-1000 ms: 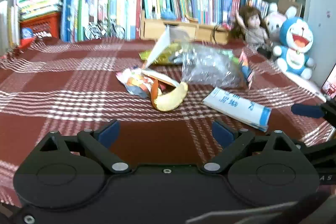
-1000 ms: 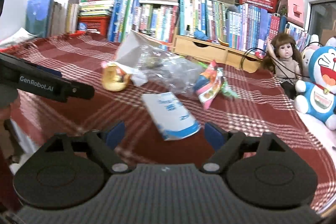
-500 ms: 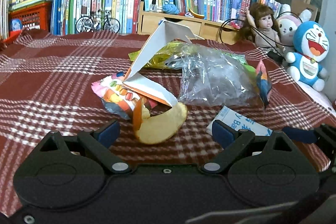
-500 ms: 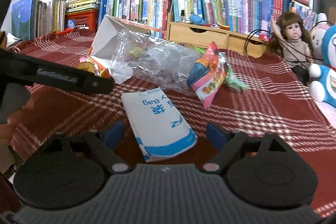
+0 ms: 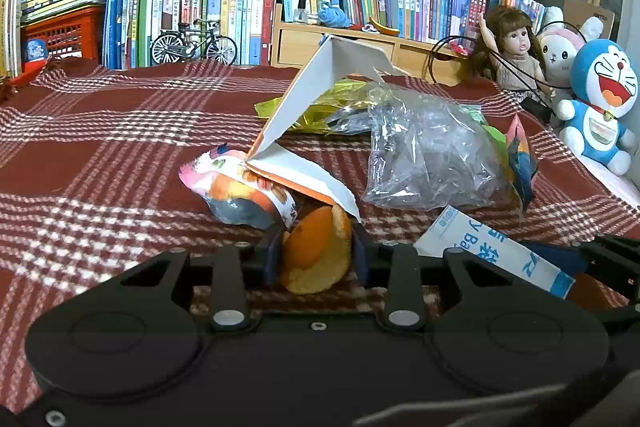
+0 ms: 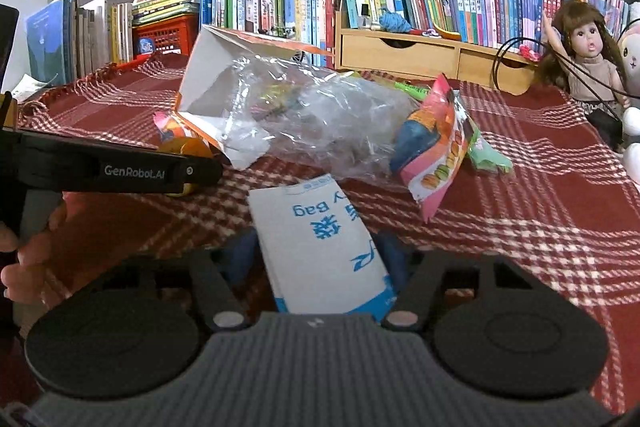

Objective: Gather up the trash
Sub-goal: 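Grasp the orange peel with left tool while right tool grasps the white-blue bag packet, then lift the peel and packet and carry both over the black bin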

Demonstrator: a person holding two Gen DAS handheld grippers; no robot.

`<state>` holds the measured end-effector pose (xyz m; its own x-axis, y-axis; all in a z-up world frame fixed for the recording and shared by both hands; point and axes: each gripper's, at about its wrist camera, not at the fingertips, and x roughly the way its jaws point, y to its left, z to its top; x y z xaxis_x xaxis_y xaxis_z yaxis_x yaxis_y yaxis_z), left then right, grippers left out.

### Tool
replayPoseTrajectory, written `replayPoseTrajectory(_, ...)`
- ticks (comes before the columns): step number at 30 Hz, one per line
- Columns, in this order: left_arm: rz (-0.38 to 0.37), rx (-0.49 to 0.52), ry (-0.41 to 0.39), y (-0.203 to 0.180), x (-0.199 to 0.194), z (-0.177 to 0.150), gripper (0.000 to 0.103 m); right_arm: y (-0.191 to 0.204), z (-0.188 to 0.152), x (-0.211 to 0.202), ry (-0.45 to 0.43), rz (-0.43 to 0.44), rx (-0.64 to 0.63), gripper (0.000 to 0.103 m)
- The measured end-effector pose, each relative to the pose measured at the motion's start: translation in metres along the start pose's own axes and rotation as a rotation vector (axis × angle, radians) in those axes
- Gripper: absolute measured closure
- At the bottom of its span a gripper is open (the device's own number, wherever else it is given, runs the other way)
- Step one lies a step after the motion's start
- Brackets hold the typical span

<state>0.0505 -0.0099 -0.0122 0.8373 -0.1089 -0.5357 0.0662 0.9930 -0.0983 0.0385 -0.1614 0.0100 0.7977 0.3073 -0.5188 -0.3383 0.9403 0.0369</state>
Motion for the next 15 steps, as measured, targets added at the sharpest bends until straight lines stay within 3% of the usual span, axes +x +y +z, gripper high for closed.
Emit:
replayPoseTrajectory(7, 0.0, -0.001, -0.009, 0.002, -0.024, -0.008, 0.071, 0.001, 0.004, -0.016, -0.042, -0.005, 0.027, 0.063)
replayPoseTrajectory(15, -0.009, 0.003, -0.04, 0.003, -0.057, -0.017, 0.071, 0.007, 0.001, -0.032, -0.061, -0.007, 0.028, 0.067)
